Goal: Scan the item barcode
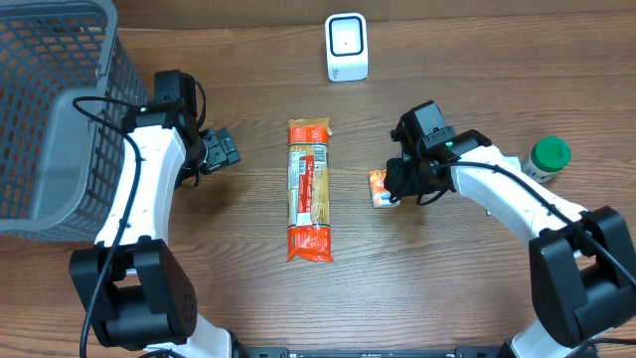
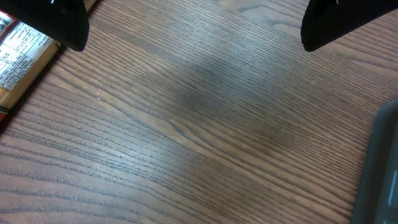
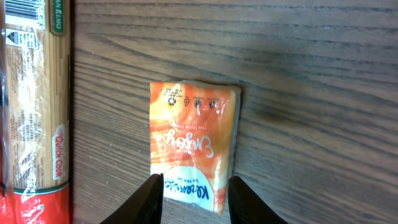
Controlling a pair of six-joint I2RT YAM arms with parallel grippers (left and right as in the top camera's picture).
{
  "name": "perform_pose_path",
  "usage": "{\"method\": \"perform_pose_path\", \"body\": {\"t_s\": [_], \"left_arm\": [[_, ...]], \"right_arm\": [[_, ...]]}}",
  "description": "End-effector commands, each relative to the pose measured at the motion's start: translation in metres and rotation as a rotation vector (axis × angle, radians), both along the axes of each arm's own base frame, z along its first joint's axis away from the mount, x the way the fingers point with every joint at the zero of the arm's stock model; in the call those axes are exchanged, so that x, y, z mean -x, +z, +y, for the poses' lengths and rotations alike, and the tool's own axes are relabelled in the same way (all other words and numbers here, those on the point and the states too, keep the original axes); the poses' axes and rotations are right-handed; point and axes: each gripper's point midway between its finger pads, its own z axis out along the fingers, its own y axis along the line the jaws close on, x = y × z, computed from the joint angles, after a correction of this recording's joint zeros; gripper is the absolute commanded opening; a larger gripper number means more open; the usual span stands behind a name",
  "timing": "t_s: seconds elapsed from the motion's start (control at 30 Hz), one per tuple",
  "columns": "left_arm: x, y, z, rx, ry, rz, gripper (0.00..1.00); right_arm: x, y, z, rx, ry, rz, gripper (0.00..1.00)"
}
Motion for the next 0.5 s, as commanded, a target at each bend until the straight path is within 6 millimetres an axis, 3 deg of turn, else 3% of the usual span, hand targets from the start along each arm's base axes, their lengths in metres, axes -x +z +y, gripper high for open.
{"method": "perform_pose_path", "body": {"t_s": [0.0,0.2,0.47], "left_arm": [[-0.002,0.003,0.001,-0.012,-0.012,-0.009,1.0],[-0.002,0.003,0.001,-0.012,-0.012,-0.009,1.0],[-0.002,0.003,0.001,-0.012,-0.012,-0.009,1.0]], "right_arm": [[-0.001,-0.008,0.0,-0.005,0.004,0.011,0.35],[-0.008,-0.017,-0.011,0.0,-0.029,0.025,0.32],[-0.002,-0.018,-0.004,-0.053,-0.015,0.063,0.3]]}}
